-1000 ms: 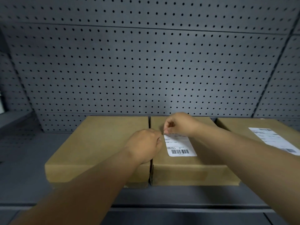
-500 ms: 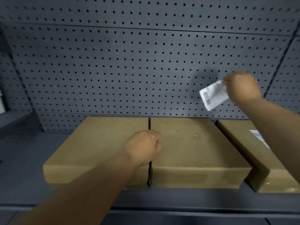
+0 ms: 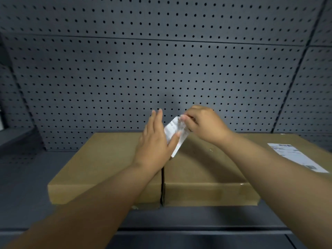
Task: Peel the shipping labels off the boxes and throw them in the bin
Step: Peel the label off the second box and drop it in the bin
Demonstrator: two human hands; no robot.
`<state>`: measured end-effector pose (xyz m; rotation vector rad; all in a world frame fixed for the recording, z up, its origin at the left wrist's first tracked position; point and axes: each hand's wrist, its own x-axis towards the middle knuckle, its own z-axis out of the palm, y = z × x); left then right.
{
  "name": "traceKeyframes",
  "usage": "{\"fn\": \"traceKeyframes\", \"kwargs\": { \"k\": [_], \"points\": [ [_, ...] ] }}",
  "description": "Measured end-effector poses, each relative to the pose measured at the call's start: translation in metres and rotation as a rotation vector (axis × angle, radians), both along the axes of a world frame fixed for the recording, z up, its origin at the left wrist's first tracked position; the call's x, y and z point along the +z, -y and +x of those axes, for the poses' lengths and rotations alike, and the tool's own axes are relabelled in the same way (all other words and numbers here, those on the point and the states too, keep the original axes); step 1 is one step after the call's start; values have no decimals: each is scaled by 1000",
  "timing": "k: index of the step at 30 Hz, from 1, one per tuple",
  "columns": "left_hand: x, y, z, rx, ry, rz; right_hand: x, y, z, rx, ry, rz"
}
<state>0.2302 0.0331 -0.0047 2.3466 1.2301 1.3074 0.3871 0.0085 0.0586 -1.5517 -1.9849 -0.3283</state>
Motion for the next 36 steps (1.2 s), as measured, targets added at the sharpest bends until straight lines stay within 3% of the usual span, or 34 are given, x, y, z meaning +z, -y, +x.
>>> {"fn": "traceKeyframes", "kwargs": {
  "k": [5,16,19,21,25,28,31,34,36],
  "points": [
    [9,-3,11,-71,-21,-26,-3,6,-15,81,-308,-27],
    [15,-7,21,105,-142,59,-12,3,1,243,-953,-204],
    [17,-10,17,158,-209,87,-16,-2,16,137,-1067,-218],
    [18,-13,9,201,-228,91,-19,-3,31,-108,-918,-226],
    [20,-21,1,284,-317,171,-41,-1,40,-410,-247,-505],
    [22,-26,3,292,-399,211,-57,-1,16,-350,-81,-488],
    [21,-28,3,260,-434,227,-69,2,-8,-122,-27,-358],
    [18,-30,-2,223,-475,254,-74,16,-10,98,20,-359],
    [16,-31,-7,217,-511,255,-72,20,7,89,43,-380]
  ]
}}
